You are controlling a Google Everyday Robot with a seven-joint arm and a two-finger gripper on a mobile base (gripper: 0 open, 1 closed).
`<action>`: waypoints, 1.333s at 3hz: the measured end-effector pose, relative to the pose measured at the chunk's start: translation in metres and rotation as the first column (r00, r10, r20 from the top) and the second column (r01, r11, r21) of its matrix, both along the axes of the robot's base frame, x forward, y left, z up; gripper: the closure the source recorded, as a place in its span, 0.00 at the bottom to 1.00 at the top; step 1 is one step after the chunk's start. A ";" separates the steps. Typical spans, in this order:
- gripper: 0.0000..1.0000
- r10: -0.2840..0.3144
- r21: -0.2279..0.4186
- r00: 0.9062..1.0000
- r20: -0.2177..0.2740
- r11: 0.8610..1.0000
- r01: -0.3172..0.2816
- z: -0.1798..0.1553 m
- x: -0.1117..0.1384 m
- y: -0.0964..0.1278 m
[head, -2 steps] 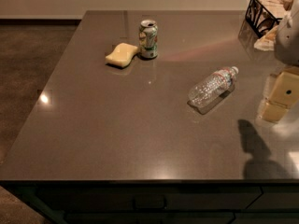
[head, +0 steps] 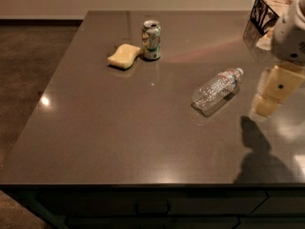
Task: Place water bottle upright
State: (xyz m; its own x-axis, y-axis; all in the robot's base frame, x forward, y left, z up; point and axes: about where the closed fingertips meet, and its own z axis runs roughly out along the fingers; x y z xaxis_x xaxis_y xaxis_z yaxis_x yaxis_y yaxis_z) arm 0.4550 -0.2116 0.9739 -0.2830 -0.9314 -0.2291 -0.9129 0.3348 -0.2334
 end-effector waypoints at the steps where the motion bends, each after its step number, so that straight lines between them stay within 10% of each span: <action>1: 0.00 -0.151 0.050 0.989 -0.009 0.987 0.151 -0.007 0.028 0.002; 2: 0.00 -0.321 0.114 0.947 -0.028 0.940 0.323 -0.013 0.047 0.001; 4: 0.00 -0.596 0.220 0.800 -0.067 0.773 0.595 -0.022 0.078 0.002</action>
Offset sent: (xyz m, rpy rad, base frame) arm 0.0694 -0.0032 -0.0201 0.2397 0.0246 -0.6582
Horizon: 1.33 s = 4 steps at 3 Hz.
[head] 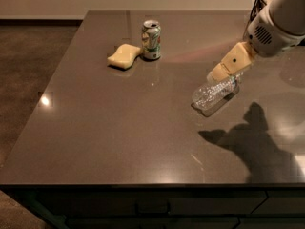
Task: Place water bottle upright
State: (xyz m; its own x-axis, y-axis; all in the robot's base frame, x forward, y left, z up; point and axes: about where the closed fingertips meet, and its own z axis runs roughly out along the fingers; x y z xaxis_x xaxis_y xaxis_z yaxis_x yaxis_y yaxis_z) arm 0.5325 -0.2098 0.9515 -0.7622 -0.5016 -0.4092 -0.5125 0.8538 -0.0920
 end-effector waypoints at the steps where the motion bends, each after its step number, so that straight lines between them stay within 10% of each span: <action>1: 0.00 -0.120 0.029 0.993 0.002 0.992 0.120 -0.007 0.015 -0.006; 4: 0.00 -0.355 -0.018 0.931 -0.086 0.935 0.355 -0.042 0.046 -0.013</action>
Offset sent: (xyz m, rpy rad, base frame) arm 0.0406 -0.0254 -0.0217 0.0428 -0.0204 -0.3704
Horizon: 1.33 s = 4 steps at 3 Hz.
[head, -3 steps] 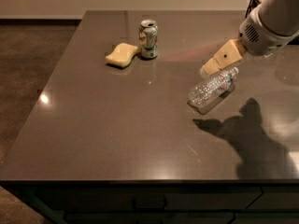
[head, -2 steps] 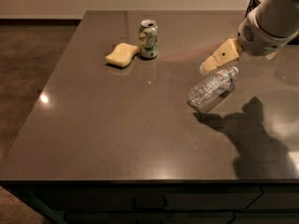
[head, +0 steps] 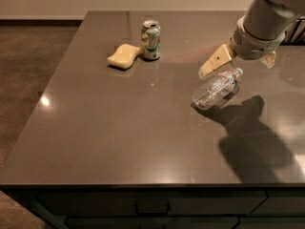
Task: Place water bottle upright
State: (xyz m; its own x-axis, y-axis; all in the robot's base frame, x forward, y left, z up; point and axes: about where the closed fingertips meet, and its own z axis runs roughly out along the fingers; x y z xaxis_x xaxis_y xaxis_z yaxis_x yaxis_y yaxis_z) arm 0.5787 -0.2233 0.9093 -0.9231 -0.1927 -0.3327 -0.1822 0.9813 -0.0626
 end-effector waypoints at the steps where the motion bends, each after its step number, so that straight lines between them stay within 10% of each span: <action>1: 0.00 0.000 0.000 1.000 0.000 1.000 0.000 0.000 0.000 0.000; 2: 0.00 -0.062 -0.014 0.998 -0.014 0.998 0.062 0.000 0.003 -0.002; 3: 0.00 -0.217 -0.076 0.976 -0.030 0.974 0.215 0.002 0.012 0.001; 4: 0.00 -0.389 -0.088 0.920 -0.051 0.919 0.384 0.001 0.020 0.003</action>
Offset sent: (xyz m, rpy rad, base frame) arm 0.0118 -0.0094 0.0014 -0.0689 0.0747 -0.3221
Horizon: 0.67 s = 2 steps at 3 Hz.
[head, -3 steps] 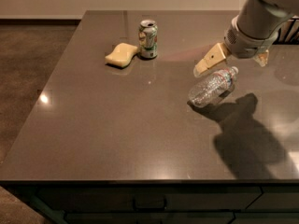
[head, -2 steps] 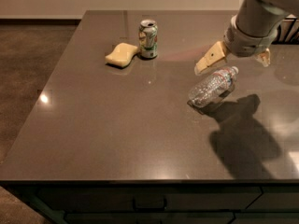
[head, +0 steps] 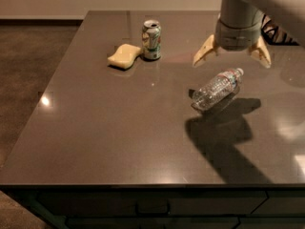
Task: Place water bottle upright
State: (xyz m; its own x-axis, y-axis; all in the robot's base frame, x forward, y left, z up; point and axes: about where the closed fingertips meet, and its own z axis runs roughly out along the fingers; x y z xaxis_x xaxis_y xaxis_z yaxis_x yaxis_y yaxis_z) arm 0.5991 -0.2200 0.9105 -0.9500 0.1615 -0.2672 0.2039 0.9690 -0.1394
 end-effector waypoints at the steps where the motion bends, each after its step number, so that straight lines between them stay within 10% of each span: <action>1: 0.00 -0.180 0.040 0.984 -0.004 0.983 0.180 -0.005 0.006 -0.006; 2: 0.00 -0.341 0.079 0.940 -0.020 0.937 0.341 -0.018 0.006 -0.014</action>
Offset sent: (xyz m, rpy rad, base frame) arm -0.0025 -0.0244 -0.0329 0.1203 0.0409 -0.5646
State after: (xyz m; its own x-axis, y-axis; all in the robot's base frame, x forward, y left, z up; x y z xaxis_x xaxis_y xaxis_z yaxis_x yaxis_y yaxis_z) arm 0.6050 -0.2343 0.8928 -0.8356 0.4967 -0.2345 0.5235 0.8494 -0.0664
